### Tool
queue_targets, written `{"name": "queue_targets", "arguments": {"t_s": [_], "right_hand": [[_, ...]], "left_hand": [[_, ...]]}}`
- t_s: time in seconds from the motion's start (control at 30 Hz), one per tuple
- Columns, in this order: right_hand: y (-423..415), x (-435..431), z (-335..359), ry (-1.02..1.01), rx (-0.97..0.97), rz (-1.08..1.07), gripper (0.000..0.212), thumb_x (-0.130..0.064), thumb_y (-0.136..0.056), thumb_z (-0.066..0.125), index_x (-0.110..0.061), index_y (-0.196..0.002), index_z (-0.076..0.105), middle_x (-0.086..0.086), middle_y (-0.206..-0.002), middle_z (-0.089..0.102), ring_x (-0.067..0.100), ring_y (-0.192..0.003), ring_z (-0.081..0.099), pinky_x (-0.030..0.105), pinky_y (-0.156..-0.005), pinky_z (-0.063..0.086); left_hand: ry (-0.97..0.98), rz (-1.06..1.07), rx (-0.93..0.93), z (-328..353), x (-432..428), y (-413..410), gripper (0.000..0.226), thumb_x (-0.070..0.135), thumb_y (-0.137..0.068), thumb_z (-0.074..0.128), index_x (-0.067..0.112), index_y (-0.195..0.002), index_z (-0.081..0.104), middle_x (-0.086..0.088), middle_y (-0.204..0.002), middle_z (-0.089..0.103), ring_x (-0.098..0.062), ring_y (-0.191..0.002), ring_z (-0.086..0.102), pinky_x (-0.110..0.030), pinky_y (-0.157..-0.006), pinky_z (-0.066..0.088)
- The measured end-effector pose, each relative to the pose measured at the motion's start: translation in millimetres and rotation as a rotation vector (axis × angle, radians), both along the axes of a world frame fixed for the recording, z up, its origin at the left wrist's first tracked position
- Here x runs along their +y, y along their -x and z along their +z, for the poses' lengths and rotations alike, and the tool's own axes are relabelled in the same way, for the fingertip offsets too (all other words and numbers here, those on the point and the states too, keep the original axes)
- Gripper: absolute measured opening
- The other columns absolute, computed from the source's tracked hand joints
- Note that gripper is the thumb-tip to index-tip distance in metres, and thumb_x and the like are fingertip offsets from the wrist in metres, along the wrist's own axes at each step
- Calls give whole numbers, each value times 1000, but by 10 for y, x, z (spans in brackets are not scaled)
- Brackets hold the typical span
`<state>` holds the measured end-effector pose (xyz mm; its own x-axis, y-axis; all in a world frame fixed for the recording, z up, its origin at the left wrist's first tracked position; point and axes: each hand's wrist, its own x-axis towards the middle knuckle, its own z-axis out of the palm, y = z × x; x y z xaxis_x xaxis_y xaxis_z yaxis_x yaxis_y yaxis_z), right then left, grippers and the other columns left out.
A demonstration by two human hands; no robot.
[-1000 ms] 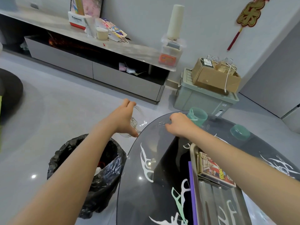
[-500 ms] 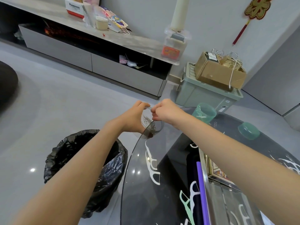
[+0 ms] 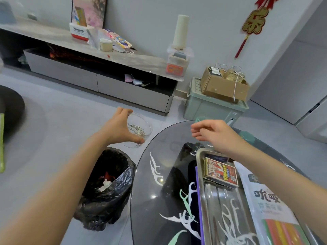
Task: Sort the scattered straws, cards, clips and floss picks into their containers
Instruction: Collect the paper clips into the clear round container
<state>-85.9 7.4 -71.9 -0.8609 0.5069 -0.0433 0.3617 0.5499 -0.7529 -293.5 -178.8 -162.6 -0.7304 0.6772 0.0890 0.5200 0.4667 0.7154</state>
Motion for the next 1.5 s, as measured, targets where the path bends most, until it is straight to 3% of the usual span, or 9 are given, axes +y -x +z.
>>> {"name": "queue_targets", "arguments": {"t_s": [0.17, 0.33, 0.5, 0.63, 0.83, 0.97, 1.13, 1.33, 1.5], "right_hand": [[-740, 58, 248, 33, 53, -49, 26, 0, -95, 46, -12, -110, 64, 2, -101, 68, 9, -92, 65, 17, -79, 53], [-1651, 129, 358, 16, 31, -104, 23, -7, -92, 54, -28, -96, 63, -2, -99, 70, 14, -94, 67, 31, -87, 53], [-2432, 239, 246, 23, 27, -171, 20, -8, -90, 59, -22, -101, 67, -3, -98, 71, 8, -88, 67, 24, -82, 54], [-2783, 223, 89, 35, 38, -152, 21, -6, -90, 57, -24, -98, 66, -2, -100, 71, 11, -94, 66, 32, -89, 52], [-3017, 132, -152, -82, -48, -17, 23, -17, -92, 55, -37, -97, 66, -22, -98, 66, -5, -95, 61, 12, -79, 45], [-3027, 103, -272, -117, -47, -3, 23, -22, -92, 55, -39, -104, 66, -30, -98, 62, -15, -93, 56, 6, -75, 42], [-3217, 306, -341, -158, -17, -191, 21, -18, -91, 57, -31, -104, 67, -23, -94, 63, -16, -82, 57, -2, -66, 39], [-3671, 538, -449, -190, -127, -428, 25, -14, -87, 63, -21, -111, 68, -3, -100, 67, 11, -92, 64, 16, -76, 44], [-3856, 677, -534, -244, -345, -313, 50, -23, -83, 71, -20, -130, 55, 1, -125, 58, 14, -114, 54, 32, -100, 43]], "left_hand": [[-114, 13, -19, 631, -145, -606, 127, 62, -34, 81, 12, -141, 34, 9, -123, 32, -9, -112, 46, -26, -96, 38], [-123, -72, -94, 874, -159, -1482, 128, 69, -34, 81, 16, -142, 34, 11, -126, 39, -1, -108, 46, -17, -85, 37], [-133, -118, -114, 794, -22, -2235, 138, 81, -25, 76, 17, -141, 35, 6, -129, 45, -5, -110, 49, -25, -91, 41], [-165, -65, -31, 665, 131, -2647, 137, 79, -32, 72, 14, -145, 30, 2, -134, 41, -8, -111, 48, -25, -93, 38], [-235, 49, 50, 584, 276, -2858, 131, 74, -40, 71, 17, -149, 24, 1, -137, 35, -8, -115, 44, -24, -96, 35], [-236, 104, 75, 552, 291, -2772, 127, 68, -43, 73, 15, -149, 25, 1, -132, 36, -6, -110, 43, -22, -95, 35], [-212, 55, 106, 597, 316, -2717, 130, 71, -42, 71, 14, -149, 24, 1, -137, 34, -6, -112, 42, -22, -96, 34], [-202, -59, 73, 551, 470, -3003, 127, 72, -42, 71, 21, -149, 26, 14, -130, 34, 0, -112, 39, -22, -95, 30], [-149, -165, 90, 514, 752, -3353, 129, 76, -42, 67, 21, -150, 22, 15, -124, 33, 0, -106, 42, -24, -98, 35]]}}
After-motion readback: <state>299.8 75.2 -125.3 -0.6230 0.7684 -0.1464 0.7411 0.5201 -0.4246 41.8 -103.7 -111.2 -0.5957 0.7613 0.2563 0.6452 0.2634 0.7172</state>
